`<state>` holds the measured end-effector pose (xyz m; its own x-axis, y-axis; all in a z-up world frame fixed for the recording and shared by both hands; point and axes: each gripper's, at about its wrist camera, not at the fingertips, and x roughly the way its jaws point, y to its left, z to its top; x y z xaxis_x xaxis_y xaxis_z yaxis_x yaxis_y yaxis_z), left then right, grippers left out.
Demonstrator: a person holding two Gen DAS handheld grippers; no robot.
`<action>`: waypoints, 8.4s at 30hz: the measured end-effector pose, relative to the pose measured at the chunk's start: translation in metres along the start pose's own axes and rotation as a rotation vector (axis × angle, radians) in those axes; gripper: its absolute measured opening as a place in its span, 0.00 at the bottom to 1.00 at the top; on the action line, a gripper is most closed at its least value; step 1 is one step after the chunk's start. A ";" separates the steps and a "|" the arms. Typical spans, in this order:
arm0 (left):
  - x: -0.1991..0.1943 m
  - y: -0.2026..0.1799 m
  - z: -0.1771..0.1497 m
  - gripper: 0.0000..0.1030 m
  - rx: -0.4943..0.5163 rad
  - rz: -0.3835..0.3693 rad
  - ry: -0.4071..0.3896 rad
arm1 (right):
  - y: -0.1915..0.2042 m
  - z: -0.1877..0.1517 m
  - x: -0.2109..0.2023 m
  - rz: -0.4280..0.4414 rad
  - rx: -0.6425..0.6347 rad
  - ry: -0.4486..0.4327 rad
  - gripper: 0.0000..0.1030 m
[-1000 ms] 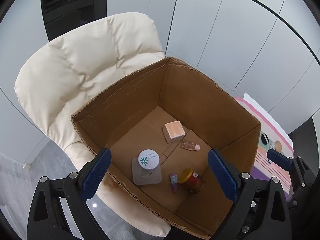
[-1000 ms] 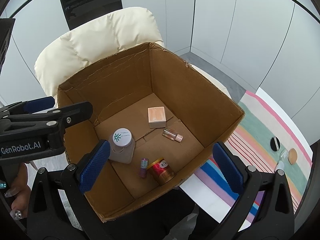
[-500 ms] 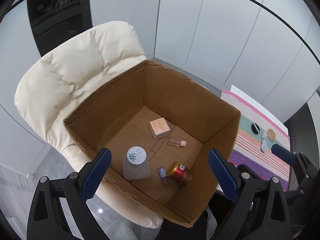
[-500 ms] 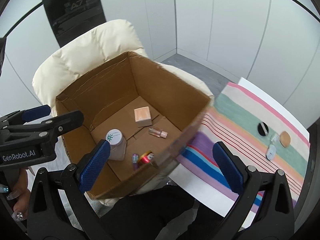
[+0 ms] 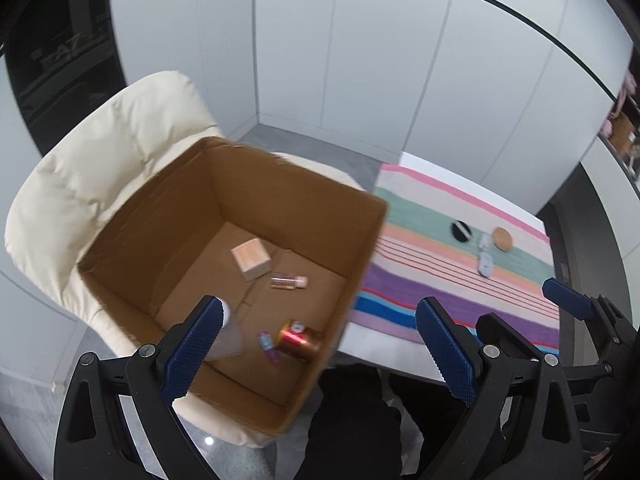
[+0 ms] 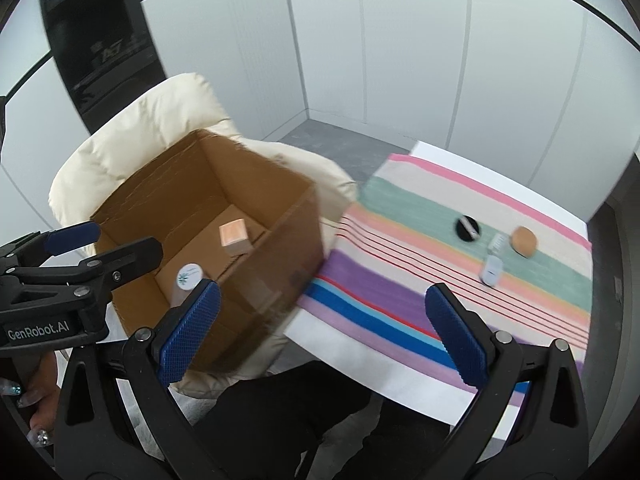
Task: Organize objects
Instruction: 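Withdraw both tools from the box back toward the striped cloth, then grasp the tan sponge with right tool while left tool grasps clear case, then carry the clear case with left tool while right tool carries tan sponge to box, then open both tools to drop the sponge and case into the box, then withdraw both tools from the box back toward the striped cloth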
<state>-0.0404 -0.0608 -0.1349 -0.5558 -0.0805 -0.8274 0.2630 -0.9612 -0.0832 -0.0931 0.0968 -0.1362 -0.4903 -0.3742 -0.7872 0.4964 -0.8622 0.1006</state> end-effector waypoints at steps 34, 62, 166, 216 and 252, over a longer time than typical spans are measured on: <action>0.077 -0.220 -0.024 0.95 0.302 -0.170 0.120 | -0.245 -0.092 -0.044 -0.252 0.396 0.000 1.00; 0.342 -0.356 -0.010 0.65 0.352 -0.231 0.228 | -0.389 -0.076 0.137 -0.310 0.418 0.077 1.00; 0.000 -0.152 -0.001 0.36 0.284 -0.133 -0.057 | -0.171 -0.088 -0.098 -0.310 0.347 -0.010 0.66; 0.039 0.145 0.002 0.37 -0.209 0.162 -0.011 | 0.135 0.033 0.069 0.094 -0.241 0.071 0.66; 0.030 0.074 0.010 0.96 -0.129 0.091 -0.017 | 0.059 0.018 0.047 0.074 -0.079 0.062 1.00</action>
<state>-0.0458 -0.1369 -0.1603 -0.5382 -0.1716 -0.8251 0.4114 -0.9080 -0.0795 -0.0999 0.0218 -0.1566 -0.4065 -0.4121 -0.8154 0.5858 -0.8025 0.1135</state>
